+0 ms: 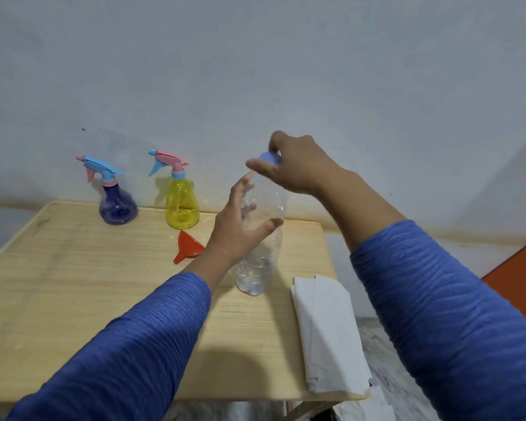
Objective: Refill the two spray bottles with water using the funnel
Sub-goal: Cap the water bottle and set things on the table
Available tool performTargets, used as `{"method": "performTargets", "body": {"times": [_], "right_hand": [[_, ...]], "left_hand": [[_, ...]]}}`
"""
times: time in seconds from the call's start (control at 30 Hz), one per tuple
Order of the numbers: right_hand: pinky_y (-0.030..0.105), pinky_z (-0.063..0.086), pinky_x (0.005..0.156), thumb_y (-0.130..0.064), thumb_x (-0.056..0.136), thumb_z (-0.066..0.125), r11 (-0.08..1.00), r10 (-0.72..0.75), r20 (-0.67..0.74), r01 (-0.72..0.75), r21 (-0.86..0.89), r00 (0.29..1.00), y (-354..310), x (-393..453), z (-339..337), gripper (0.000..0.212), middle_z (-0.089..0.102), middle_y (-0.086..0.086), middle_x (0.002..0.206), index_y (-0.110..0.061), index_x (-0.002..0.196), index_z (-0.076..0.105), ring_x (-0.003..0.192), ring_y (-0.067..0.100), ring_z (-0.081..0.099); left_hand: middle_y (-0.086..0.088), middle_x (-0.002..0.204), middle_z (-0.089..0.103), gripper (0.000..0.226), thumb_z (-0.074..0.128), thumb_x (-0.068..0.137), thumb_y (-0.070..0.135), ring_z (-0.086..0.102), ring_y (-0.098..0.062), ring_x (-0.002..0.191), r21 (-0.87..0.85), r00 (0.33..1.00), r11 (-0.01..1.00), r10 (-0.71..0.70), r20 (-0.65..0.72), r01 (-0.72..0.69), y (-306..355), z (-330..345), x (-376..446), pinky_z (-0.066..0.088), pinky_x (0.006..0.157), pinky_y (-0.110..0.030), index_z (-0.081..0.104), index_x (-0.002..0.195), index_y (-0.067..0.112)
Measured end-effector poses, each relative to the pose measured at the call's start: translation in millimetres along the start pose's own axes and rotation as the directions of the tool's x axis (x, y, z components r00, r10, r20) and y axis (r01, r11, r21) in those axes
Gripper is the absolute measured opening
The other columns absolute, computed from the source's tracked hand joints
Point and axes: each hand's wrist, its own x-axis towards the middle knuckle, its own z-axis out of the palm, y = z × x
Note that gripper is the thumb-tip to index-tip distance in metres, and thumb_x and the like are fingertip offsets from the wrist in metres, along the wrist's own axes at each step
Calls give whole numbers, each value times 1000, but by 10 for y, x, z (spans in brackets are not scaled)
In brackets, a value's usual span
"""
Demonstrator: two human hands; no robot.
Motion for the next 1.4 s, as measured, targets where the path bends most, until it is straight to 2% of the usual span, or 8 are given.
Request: {"method": "performTargets", "body": {"times": [0.1, 0.43, 0.63, 0.77, 0.9, 1.0, 1.27, 1.4], "right_hand": [[26, 34, 71, -37, 90, 54, 993, -109, 128, 101, 67, 986, 78, -39, -55, 35, 54, 1, 98, -15, 118, 51, 88, 20, 51], [26, 36, 66, -40, 83, 61, 964, 154, -196, -104, 244, 969, -21, -63, 220, 28, 58, -1, 84, -13, 93, 60, 80, 19, 53], [23, 39, 80, -49, 84, 61, 822, 296, -338, -58, 566, 894, 23, -330, 559, 59, 52, -2, 108, -23, 134, 44, 89, 10, 50], [24, 38, 95, -46, 74, 72, 702, 375, -342, -23, 712, 861, 160, -606, 1077, 89, 42, -2, 124, -34, 145, 21, 116, 13, 46], [31, 34, 107, -36, 65, 83, 641, 382, -259, -53, 765, 887, 230, -715, 1555, 109, 35, -9, 141, -42, 145, 9, 131, 9, 37], [34, 34, 110, -36, 60, 85, 623, 389, -267, -38, 782, 882, 238, -680, 1783, 115, 31, -15, 146, -50, 142, 6, 134, 6, 35], [17, 38, 99, -45, 54, 85, 616, 410, -301, -18, 788, 861, 322, -612, 2268, 118, 34, -5, 147, -66, 133, 1, 133, 10, 39], [7, 36, 93, -44, 55, 84, 614, 433, -328, -9, 789, 840, 331, -603, 2366, 115, 41, -4, 140, -67, 132, 2, 128, 12, 44]], "left_hand": [[8, 147, 35, 91, 77, 70, 39, 53, -16, 122, -9, 1000, 1000, 5, -7, -5, -10, -12, -5, 42, 98, -25, 22, 142, 38], [8, 149, 34, 96, 78, 67, 40, 52, -17, 123, -13, 1000, 1000, 2, -22, -3, -17, 20, 17, 43, 100, -25, 20, 144, 34], [10, 156, 21, 120, 85, 57, 45, 37, -15, 137, -57, 999, 998, -15, 47, 17, -72, 37, 11, 34, 111, -30, 2, 145, 46], [7, 156, 19, 136, 86, 45, 48, 27, -9, 141, 22, 996, 996, -86, 29, 85, -313, -82, -138, 28, 115, -37, -10, 140, 54], [6, 152, 31, 114, 83, 61, 43, 40, -12, 131, 197, 985, 970, -117, -128, 141, -682, -323, -264, 36, 93, -12, 8, 148, 38], [2, 148, 36, 100, 79, 70, 39, 40, -17, 131, 300, 963, 931, -140, -229, 206, -1026, -496, -275, 31, 95, -17, 17, 148, 31], [-1, 142, 45, 97, 75, 78, 27, 45, -18, 128, 208, 913, 905, -317, -255, 372, -1814, -620, -243, 34, 100, -27, 9, 147, 40], [1, 138, 49, 99, 77, 74, 38, 48, -17, 124, 206, 912, 903, -324, -253, 378, -1955, -558, -191, 36, 97, -26, 10, 146, 41]]}}
